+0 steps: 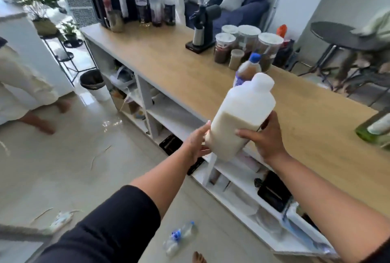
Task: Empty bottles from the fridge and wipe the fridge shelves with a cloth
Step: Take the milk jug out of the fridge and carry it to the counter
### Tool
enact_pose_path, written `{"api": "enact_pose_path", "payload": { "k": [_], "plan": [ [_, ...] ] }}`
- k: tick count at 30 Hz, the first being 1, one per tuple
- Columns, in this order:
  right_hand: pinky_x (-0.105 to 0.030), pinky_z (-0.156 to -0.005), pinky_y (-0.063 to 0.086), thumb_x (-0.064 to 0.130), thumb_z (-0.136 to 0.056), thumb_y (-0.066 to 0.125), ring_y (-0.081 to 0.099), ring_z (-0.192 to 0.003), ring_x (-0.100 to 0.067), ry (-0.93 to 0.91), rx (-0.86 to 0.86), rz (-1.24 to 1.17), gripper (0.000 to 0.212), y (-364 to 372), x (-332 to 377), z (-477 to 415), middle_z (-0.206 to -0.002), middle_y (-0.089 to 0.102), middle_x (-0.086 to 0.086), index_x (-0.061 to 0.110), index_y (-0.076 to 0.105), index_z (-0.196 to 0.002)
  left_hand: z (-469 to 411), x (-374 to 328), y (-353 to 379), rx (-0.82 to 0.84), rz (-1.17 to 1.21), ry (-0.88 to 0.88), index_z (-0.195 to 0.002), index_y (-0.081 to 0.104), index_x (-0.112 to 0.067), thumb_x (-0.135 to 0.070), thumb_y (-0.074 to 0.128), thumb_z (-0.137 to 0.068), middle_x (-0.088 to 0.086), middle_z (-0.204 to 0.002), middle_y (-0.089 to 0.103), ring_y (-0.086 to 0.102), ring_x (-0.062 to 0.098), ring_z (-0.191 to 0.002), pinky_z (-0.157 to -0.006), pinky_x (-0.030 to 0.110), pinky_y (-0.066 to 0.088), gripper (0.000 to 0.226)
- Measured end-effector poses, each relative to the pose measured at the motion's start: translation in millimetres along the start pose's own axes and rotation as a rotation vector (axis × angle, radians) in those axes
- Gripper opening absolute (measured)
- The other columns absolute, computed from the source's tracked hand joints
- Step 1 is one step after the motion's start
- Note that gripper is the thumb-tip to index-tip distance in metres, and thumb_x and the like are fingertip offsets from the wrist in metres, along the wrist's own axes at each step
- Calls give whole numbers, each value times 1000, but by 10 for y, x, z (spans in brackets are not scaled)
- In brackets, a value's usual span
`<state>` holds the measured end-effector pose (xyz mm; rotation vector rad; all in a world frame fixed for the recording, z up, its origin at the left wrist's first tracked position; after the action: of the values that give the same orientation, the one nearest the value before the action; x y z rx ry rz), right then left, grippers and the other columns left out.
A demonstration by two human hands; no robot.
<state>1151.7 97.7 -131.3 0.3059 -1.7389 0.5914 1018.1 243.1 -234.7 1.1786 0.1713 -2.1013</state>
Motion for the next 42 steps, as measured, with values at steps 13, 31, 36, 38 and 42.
{"api": "enact_pose_path", "payload": {
  "k": [13, 31, 36, 38, 42],
  "plan": [
    [-55, -88, 51, 12, -45, 88, 56, -112, -26, 100, -92, 61, 88, -979, -995, -1038, -120, 56, -12, 10, 46, -122, -1702, -985, 714, -88, -866, 302, -142, 35, -13, -32, 83, -69, 5, -142, 48, 49, 24, -127, -98, 35, 43, 90],
    [-30, -102, 46, 22, -69, 83, 54, -124, -8, 278, -273, 231, 98, -647, -1661, -1306, -138, 55, 12, 35, 27, -149, -2379, -1182, 1085, -81, -587, 503, -129, 41, -22, -13, 85, -65, -12, -116, 57, 55, 4, -101, -76, 12, 43, 78],
    [-18, -91, 39, 25, -72, 81, 51, -111, -2, 281, -289, 269, 97, -627, -1732, -1702, -131, 58, 10, 39, 22, -149, -2623, -1367, 1117, -121, -589, 526, -129, 41, -17, -14, 85, -66, 0, -132, 56, 56, 13, -113, -88, 24, 45, 77],
    [-19, -89, 40, 26, -72, 80, 52, -110, -3, 278, -278, 282, 96, -633, -1763, -1830, -130, 59, 9, 40, 23, -148, -2716, -1422, 1129, -116, -578, 518, -130, 41, -19, -15, 86, -66, 0, -134, 55, 55, 13, -116, -90, 26, 46, 78],
    [-19, -88, 41, 30, -73, 79, 49, -106, 0, 278, -267, 315, 95, -644, -1805, -2008, -130, 58, 11, 40, 22, -148, -2851, -1481, 1113, -113, -570, 499, -135, 40, -22, -17, 86, -66, -2, -134, 55, 55, 11, -115, -91, 26, 47, 83]
  ]
}}
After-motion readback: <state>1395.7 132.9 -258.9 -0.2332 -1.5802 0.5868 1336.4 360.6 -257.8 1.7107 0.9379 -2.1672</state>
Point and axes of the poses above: each hand's wrist, its own z-axis away from the middle knuckle, its own y-axis out of the palm, x = y × z, the point moved 7 cm from there along -z, towards the middle knuckle
